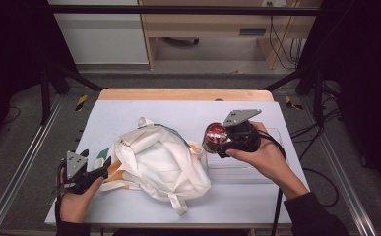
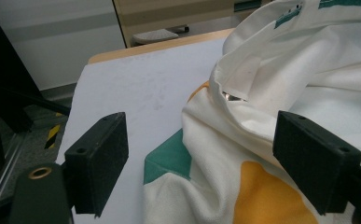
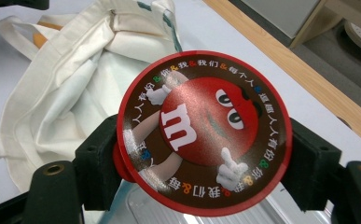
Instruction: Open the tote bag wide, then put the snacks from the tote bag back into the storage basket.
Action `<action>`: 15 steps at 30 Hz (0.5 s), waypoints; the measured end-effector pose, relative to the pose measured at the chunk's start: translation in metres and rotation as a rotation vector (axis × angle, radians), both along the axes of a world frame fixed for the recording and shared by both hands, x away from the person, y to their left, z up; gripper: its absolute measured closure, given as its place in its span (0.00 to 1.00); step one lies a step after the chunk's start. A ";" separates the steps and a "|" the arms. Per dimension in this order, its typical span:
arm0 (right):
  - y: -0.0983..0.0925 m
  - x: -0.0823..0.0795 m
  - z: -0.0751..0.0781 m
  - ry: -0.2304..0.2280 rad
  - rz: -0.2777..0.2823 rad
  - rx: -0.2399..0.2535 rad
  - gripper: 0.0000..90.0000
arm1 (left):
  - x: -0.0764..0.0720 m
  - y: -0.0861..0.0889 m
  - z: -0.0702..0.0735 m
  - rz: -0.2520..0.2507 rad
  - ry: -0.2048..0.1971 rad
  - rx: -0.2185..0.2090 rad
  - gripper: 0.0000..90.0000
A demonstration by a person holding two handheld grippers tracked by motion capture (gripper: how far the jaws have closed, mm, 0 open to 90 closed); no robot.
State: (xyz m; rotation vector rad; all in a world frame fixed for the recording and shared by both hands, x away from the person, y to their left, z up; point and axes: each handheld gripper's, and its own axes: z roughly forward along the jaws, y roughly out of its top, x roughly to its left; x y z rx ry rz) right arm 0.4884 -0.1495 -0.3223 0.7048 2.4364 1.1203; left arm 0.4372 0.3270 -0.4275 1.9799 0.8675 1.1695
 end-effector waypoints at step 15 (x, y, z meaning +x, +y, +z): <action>-0.028 0.025 -0.005 0.028 -0.004 -0.029 0.29 | -0.002 0.002 0.000 -0.001 -0.004 0.004 0.19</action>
